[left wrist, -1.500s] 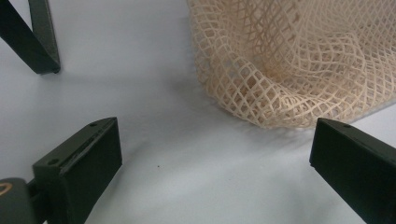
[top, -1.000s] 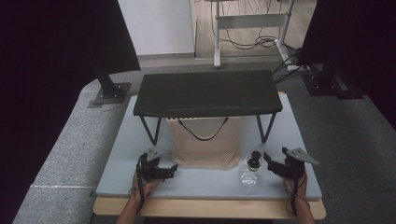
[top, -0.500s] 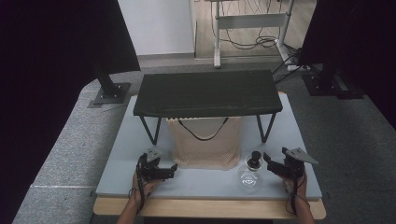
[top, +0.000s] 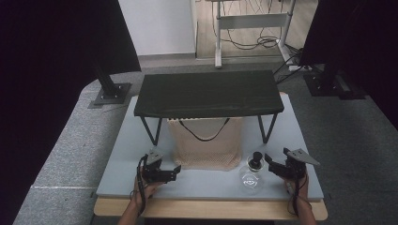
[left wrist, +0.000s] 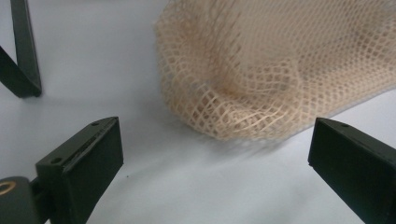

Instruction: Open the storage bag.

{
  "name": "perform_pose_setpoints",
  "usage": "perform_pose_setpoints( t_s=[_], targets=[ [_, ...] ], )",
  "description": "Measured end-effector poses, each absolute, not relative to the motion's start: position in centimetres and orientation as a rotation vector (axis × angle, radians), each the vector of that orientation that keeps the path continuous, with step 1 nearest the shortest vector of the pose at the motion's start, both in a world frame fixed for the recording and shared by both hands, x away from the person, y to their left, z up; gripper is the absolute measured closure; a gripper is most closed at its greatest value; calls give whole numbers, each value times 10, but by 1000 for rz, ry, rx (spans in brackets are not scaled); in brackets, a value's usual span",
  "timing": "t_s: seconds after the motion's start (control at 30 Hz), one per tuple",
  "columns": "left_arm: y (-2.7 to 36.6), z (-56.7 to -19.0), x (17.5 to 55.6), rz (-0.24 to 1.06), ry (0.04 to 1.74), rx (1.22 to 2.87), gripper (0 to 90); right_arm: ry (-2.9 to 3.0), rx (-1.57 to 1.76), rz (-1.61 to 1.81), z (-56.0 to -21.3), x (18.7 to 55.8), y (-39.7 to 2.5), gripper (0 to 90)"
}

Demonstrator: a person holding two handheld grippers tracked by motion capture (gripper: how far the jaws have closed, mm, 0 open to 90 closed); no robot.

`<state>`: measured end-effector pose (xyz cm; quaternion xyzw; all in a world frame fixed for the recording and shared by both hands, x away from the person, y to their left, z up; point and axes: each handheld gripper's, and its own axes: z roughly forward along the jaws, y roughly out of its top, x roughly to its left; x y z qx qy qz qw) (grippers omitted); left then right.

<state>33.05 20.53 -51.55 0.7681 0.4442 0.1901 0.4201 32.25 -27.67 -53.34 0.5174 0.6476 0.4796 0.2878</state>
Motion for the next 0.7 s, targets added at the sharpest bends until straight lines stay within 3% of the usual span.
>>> perform_pose_setpoints(
  t_s=[0.7],
  targets=[
    [190,-481,318,508,1000,1879,31,1708,1388,1282,-534,321,-277,129]
  ],
)
